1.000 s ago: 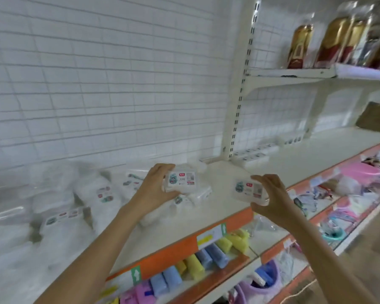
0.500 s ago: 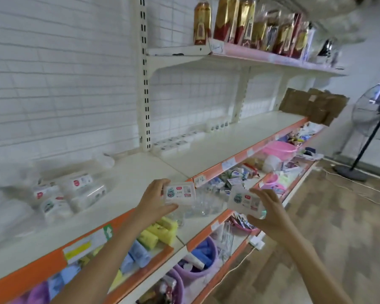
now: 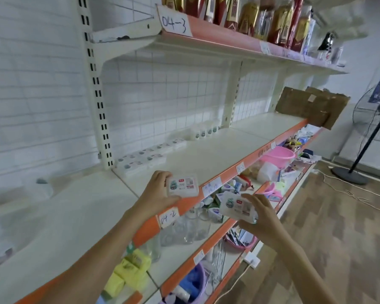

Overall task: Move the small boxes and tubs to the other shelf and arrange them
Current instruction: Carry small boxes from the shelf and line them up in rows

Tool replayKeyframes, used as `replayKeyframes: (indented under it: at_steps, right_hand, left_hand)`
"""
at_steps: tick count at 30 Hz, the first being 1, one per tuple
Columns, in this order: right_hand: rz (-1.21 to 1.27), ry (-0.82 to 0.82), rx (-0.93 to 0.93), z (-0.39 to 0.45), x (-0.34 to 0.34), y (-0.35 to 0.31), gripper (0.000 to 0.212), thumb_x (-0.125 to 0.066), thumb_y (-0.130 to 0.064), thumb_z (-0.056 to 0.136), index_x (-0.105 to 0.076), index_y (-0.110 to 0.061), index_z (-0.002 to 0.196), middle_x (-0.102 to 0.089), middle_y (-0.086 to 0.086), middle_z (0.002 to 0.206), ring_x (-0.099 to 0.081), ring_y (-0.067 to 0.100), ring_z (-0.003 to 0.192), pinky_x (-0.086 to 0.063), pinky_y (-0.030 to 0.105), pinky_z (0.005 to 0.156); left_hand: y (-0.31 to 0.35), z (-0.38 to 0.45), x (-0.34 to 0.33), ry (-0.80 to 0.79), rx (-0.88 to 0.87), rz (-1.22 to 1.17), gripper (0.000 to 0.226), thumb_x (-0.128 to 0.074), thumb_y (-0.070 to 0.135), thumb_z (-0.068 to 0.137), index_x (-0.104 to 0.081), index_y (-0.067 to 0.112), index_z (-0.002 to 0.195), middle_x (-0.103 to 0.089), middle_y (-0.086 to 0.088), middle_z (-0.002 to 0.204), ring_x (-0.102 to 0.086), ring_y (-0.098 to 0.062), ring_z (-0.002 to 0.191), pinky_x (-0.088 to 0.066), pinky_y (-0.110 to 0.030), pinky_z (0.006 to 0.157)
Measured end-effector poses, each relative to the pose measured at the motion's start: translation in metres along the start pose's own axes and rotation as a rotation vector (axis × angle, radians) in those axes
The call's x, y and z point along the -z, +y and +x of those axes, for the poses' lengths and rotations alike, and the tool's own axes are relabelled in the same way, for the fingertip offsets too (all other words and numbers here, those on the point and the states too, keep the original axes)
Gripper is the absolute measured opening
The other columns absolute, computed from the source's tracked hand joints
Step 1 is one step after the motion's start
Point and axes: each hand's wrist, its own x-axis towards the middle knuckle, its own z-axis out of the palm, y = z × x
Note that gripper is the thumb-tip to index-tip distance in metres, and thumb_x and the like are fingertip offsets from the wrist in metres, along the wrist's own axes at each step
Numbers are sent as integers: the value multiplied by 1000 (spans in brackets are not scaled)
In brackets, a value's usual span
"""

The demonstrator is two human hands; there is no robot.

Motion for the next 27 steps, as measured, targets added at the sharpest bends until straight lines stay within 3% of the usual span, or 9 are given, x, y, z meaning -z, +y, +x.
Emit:
replayKeyframes:
  at_steps: [3, 6, 9, 12, 14, 19, 22, 25, 27]
  right_hand:
    - [15, -28, 4, 50, 2, 12, 72, -73, -13, 72, -40, -20, 136, -37, 1, 127, -40, 15, 110, -44, 30, 94]
    - [-5, -11, 40, 100, 5, 25, 71, -73, -16, 73, -41, -22, 136, -38, 2, 128, -38, 13, 110, -35, 22, 90]
    - [15, -8, 93, 146, 4, 34, 69, -74, -18, 73, -43, -21, 135, -40, 1, 125, -43, 17, 111, -41, 25, 89]
    - [38, -62, 117, 189, -2, 39, 69, -73, -18, 74, -41, -21, 135, -38, 0, 124, -42, 15, 109, -42, 23, 86]
    - [48, -92, 153, 221, -8, 45, 70, -73, -17, 73, -42, -21, 135, -38, 3, 126, -44, 19, 112, -45, 29, 90]
    - [34, -206, 296, 306, -27, 58, 69, -72, -20, 72, -42, -20, 134, -39, 2, 126, -41, 19, 116, -40, 25, 93]
    - [41, -321, 378, 356, -38, 58, 69, -70, -22, 73, -40, -21, 135, -36, -2, 125, -38, 17, 119, -37, 22, 94]
    - [47, -432, 457, 395, -49, 59, 69, -70, -23, 74, -38, -24, 136, -34, -6, 124, -35, 13, 118, -31, 17, 89]
    - [57, -516, 490, 413, -57, 60, 68, -70, -24, 75, -38, -25, 135, -32, -8, 122, -33, 9, 115, -30, 16, 87]
  left_hand:
    - [-8, 52, -9, -10, 10, 20, 68, -77, 23, 70, -42, 8, 126, -36, 3, 113, -42, -13, 113, -36, -24, 101]
    - [-18, 98, -18, 5, 38, 26, 66, -77, 22, 70, -43, 8, 124, -35, 3, 112, -43, -15, 112, -36, -25, 100]
    - [-28, 131, -25, 12, 79, 54, 65, -77, 22, 70, -43, 9, 124, -36, 3, 113, -43, -14, 112, -35, -23, 98]
    - [-40, 154, -30, 20, 117, 96, 64, -76, 25, 71, -43, 11, 124, -36, 4, 112, -44, -14, 110, -37, -23, 93]
    - [-45, 168, -32, 33, 140, 141, 65, -76, 29, 71, -42, 13, 125, -37, 5, 114, -43, -12, 109, -36, -22, 91]
    - [-58, 192, -33, 68, 248, 245, 72, -73, 39, 73, -41, 13, 133, -41, 3, 127, -43, -12, 116, -35, -24, 97]
    - [-64, 200, -30, 117, 327, 309, 86, -62, 63, 62, -44, 16, 132, -45, 5, 129, -40, -11, 120, -30, -25, 100]
    - [-67, 205, -33, 154, 398, 388, 91, -52, 72, 59, -46, 18, 131, -46, 5, 129, -37, -13, 124, -23, -23, 100]
    - [-67, 207, -39, 157, 444, 483, 100, -35, 78, 51, -45, 21, 133, -45, 5, 131, -33, -14, 126, -17, -23, 103]
